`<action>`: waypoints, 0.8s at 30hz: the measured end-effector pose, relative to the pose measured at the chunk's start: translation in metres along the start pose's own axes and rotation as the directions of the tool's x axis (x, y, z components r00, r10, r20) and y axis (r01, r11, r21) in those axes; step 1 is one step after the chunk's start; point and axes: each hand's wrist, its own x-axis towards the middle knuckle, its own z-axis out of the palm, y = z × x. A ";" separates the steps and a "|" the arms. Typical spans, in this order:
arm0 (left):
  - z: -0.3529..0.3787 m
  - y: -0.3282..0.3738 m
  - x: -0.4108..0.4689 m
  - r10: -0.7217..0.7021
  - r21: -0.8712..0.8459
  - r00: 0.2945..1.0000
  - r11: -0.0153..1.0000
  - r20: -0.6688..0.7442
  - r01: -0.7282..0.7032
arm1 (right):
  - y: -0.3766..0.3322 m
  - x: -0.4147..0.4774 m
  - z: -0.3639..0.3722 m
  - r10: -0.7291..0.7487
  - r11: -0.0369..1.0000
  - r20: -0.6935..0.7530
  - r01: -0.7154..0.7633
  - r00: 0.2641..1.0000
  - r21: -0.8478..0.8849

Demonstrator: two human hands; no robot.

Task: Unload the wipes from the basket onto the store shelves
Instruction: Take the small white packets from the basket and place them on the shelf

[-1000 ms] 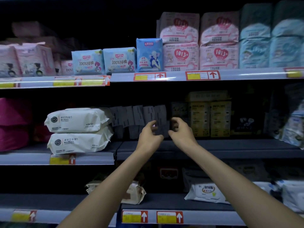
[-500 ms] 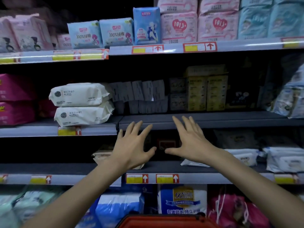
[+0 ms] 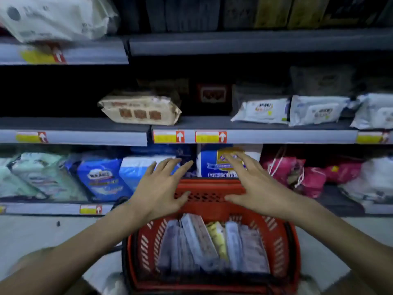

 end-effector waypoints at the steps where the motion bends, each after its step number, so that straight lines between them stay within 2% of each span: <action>1: 0.016 0.002 -0.003 0.009 -0.010 0.999 1.000 0.032 -0.009 | 0.007 -0.001 0.018 0.015 1.000 0.039 -0.015 0.999 -0.009; 5: 0.075 0.008 -0.014 0.027 -0.053 0.994 0.998 0.106 -0.022 | 0.037 -0.002 0.090 0.100 0.995 0.231 -0.098 0.968 -0.023; 7: 0.099 0.011 -0.016 0.020 -0.053 0.976 0.999 0.215 -0.009 | 0.049 -0.006 0.124 0.145 0.988 0.317 -0.123 0.937 -0.090; 10: 0.128 0.020 -0.015 0.017 -0.009 0.917 1.000 0.398 -0.015 | 0.061 -0.015 0.169 0.186 0.960 0.431 -0.070 0.883 -0.270; 12: 0.147 0.025 -0.015 0.030 0.006 0.865 0.999 0.500 -0.038 | 0.068 -0.020 0.193 0.206 0.951 0.515 -0.045 0.832 -0.307; 14: 0.162 0.026 -0.017 0.045 0.023 0.835 0.997 0.549 -0.069 | 0.073 -0.021 0.207 0.233 0.947 0.538 -0.064 0.810 -0.314; 17: 0.173 0.028 -0.021 0.079 0.041 0.798 0.991 0.597 -0.128 | 0.075 -0.019 0.219 0.235 0.954 0.507 -0.097 0.829 -0.284; 21: 0.178 0.029 -0.021 0.129 0.029 0.738 0.980 0.662 -0.197 | 0.074 -0.005 0.227 0.216 0.974 0.477 -0.155 0.852 -0.163; 24: 0.180 0.029 -0.017 0.145 -0.010 0.695 0.981 0.704 -0.195 | 0.072 0.004 0.236 0.210 0.976 0.492 -0.155 0.845 -0.151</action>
